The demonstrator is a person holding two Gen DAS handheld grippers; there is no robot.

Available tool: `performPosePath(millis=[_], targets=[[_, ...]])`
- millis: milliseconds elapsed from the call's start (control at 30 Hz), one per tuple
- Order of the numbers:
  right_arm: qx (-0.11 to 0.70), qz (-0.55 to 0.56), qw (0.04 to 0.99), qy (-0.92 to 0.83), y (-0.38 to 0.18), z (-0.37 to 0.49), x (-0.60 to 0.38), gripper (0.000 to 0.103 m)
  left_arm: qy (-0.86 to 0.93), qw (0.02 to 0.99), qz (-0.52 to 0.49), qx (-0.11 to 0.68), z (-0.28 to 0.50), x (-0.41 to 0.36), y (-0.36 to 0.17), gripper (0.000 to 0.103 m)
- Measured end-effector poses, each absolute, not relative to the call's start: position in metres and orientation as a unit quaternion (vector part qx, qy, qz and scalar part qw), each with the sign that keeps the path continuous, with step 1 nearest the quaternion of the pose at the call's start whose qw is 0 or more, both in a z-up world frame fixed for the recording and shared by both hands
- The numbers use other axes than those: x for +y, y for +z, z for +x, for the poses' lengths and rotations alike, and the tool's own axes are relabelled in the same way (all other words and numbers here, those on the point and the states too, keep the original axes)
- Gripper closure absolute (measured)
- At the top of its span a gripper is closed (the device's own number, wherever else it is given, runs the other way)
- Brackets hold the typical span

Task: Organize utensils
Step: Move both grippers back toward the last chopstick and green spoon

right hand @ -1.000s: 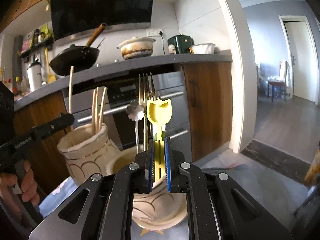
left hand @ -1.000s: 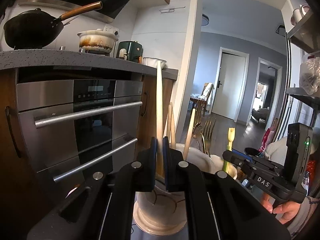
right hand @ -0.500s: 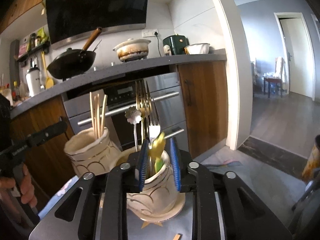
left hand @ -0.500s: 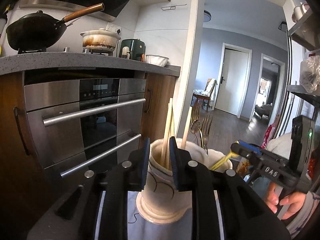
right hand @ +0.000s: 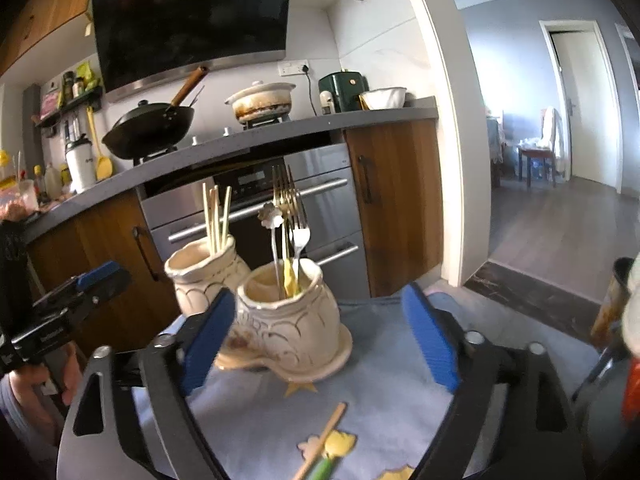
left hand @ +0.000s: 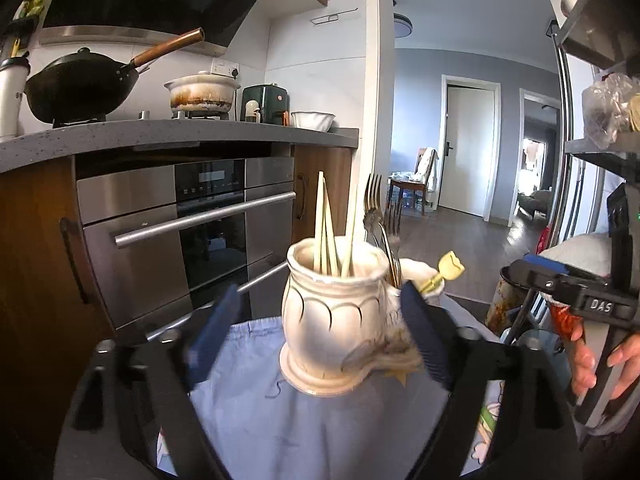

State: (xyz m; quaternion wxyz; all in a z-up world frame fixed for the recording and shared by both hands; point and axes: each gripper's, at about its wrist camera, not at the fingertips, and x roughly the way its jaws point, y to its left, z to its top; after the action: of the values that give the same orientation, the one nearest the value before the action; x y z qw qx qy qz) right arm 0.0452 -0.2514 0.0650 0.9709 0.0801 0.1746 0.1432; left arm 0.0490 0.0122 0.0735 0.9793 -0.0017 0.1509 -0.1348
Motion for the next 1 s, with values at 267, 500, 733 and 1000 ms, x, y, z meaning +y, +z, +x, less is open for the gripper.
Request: performPosePath(millis=[267,500,733,1000], targets=[[0.194,0.076,0.971,0.119,0.052,0.025,-0.259,0.007,-0.138,0.977,0.004,0.165,0.026,0.010,0.057,0.006],[0.222,0.074,0.967,0.103,0.030,0.018,-0.258,0.006,-0.139,0.973,0.002,0.185,0.022,0.006,0.032,0.006],[0.291,0.062,0.951,0.085,-0.002,0.022,-0.250,0.006,-0.135,0.969,0.023,0.207,0.022,-0.002,0.006,0.006],[0.333,0.043,0.938,0.083,-0.019,0.022,-0.238,0.006,-0.151,0.964,0.001,0.220,0.024,0.002,-0.005,0.006]])
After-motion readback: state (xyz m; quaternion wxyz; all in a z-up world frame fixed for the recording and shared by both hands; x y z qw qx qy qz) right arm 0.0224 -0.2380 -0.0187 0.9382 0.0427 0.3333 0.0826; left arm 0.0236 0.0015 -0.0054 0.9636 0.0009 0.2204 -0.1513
